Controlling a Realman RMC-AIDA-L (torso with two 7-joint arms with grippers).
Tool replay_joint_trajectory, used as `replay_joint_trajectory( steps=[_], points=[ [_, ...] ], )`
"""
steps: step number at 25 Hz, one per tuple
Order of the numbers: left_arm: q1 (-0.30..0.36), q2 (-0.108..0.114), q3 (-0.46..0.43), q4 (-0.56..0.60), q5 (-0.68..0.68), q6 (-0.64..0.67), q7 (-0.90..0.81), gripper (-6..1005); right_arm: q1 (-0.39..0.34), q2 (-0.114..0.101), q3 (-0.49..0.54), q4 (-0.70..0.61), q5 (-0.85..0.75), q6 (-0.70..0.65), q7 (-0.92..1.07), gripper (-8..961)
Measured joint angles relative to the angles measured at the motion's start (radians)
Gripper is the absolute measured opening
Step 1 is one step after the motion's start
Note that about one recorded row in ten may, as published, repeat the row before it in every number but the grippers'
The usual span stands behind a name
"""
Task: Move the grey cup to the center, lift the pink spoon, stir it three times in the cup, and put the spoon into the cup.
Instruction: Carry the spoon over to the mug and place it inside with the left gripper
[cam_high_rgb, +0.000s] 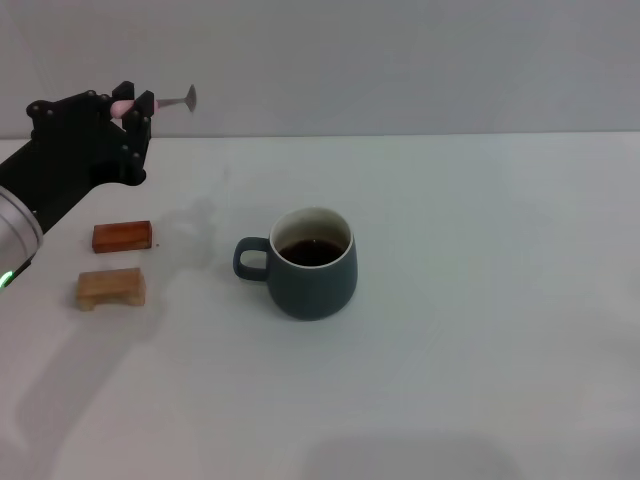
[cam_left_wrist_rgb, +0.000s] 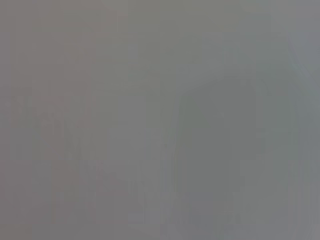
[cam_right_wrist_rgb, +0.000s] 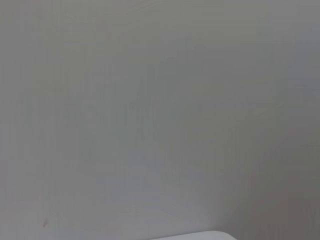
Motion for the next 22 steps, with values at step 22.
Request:
replay_joint_trajectory(
  steps=[22],
  points=[
    [-0.009,-0.086,-0.071,-0.267,-0.005,-0.46,0.357,147,0.007,0.001,0.0,-0.001,-0.002,0.007,0.0,-1]
  ],
)
